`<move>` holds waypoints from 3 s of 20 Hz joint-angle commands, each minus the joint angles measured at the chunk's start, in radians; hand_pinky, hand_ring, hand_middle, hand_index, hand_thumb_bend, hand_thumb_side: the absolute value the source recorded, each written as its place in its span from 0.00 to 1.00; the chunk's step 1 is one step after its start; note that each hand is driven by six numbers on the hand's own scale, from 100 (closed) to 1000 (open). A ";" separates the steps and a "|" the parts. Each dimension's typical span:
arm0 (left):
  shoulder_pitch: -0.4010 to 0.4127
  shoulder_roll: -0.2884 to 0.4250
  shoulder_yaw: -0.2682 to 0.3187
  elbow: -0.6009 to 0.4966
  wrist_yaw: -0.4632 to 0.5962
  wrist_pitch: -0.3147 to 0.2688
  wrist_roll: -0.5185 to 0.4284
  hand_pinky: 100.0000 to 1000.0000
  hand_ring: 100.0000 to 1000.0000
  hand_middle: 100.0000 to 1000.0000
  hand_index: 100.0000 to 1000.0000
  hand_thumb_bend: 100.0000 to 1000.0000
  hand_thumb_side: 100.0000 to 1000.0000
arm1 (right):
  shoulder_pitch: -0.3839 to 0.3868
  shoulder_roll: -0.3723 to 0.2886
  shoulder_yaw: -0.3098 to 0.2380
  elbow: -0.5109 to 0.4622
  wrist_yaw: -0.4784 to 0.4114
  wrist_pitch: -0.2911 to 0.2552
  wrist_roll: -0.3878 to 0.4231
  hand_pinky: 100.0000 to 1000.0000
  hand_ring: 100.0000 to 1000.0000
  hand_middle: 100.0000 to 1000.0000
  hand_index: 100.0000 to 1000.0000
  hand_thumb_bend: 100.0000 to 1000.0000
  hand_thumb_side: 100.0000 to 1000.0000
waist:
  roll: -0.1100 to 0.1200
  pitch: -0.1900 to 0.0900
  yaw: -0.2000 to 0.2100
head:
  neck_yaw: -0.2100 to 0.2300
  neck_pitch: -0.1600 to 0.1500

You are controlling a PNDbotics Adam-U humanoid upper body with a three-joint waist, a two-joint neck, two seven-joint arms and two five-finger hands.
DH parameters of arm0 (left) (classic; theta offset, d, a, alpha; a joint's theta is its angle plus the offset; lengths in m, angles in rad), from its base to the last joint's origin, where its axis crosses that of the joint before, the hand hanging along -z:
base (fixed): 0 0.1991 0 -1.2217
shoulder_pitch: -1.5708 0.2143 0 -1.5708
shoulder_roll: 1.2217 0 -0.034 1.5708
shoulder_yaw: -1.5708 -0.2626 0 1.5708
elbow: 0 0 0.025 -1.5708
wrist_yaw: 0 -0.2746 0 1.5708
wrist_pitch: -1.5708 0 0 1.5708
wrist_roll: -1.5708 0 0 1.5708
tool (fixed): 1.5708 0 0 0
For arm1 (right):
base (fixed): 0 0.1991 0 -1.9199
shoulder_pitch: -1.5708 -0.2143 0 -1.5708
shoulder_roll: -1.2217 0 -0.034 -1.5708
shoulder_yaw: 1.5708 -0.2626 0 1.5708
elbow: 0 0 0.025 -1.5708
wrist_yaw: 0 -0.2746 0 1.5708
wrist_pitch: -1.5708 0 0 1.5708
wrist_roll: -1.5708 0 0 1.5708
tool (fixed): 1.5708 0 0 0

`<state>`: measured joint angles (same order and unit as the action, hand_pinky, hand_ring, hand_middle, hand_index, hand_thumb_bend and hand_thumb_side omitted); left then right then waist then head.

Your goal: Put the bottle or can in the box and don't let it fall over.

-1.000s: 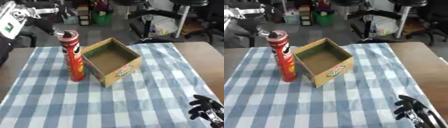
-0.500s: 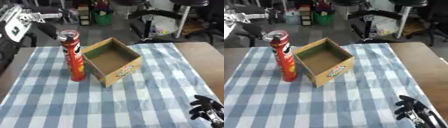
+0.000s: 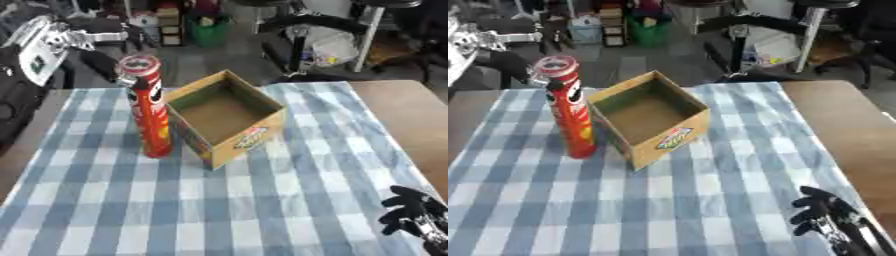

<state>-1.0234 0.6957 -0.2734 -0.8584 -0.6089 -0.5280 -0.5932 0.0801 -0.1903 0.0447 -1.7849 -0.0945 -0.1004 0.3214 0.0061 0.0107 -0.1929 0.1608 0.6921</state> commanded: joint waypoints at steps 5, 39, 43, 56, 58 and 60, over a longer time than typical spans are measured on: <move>-0.006 0.021 -0.005 0.016 -0.029 -0.338 -0.314 0.55 0.72 0.78 0.87 0.50 0.61 | -0.011 -0.016 0.001 -0.013 -0.009 -0.001 0.001 0.44 0.53 0.60 0.81 0.00 0.56 | 0.001 -0.010 -0.004 | 0.002 0.005; -0.034 0.066 0.050 -0.043 0.077 -0.280 -0.314 0.00 0.31 0.39 0.64 0.00 0.12 | -0.018 -0.016 0.000 -0.008 -0.012 0.001 0.001 0.44 0.53 0.60 0.81 0.00 0.56 | 0.003 -0.007 -0.013 | -0.014 -0.002; -0.066 0.087 0.084 -0.104 0.107 -0.232 -0.314 0.00 0.31 0.39 0.65 0.00 0.10 | -0.020 -0.017 0.001 -0.009 -0.015 0.001 0.002 0.44 0.53 0.60 0.81 0.00 0.56 | 0.001 -0.007 -0.019 | -0.016 -0.007; -0.102 -0.004 0.094 -0.155 0.104 -0.167 -0.236 0.00 0.30 0.39 0.65 0.00 0.09 | -0.051 -0.017 0.022 -0.011 -0.041 0.004 0.024 0.45 0.53 0.61 0.81 0.00 0.56 | -0.012 0.008 -0.071 | -0.004 -0.028; -0.101 -0.023 0.085 -0.142 0.093 -0.180 -0.217 0.00 0.30 0.39 0.65 0.00 0.08 | -0.061 -0.015 0.028 -0.014 -0.047 0.005 0.031 0.45 0.53 0.61 0.81 0.00 0.56 | -0.014 0.017 -0.088 | -0.008 -0.039; -0.098 -0.038 0.077 -0.134 0.071 -0.192 -0.205 0.00 0.30 0.40 0.65 0.00 0.08 | -0.069 -0.014 0.032 -0.016 -0.051 0.006 0.035 0.45 0.53 0.61 0.81 0.00 0.56 | -0.015 0.025 -0.099 | -0.013 -0.049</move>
<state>-1.0999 0.6472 -0.1996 -0.9863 -0.5286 -0.5120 -0.6092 0.0220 -0.1903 0.0755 -1.7790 -0.1367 -0.0916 0.3499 -0.0085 0.0447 -0.2936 0.1521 0.6599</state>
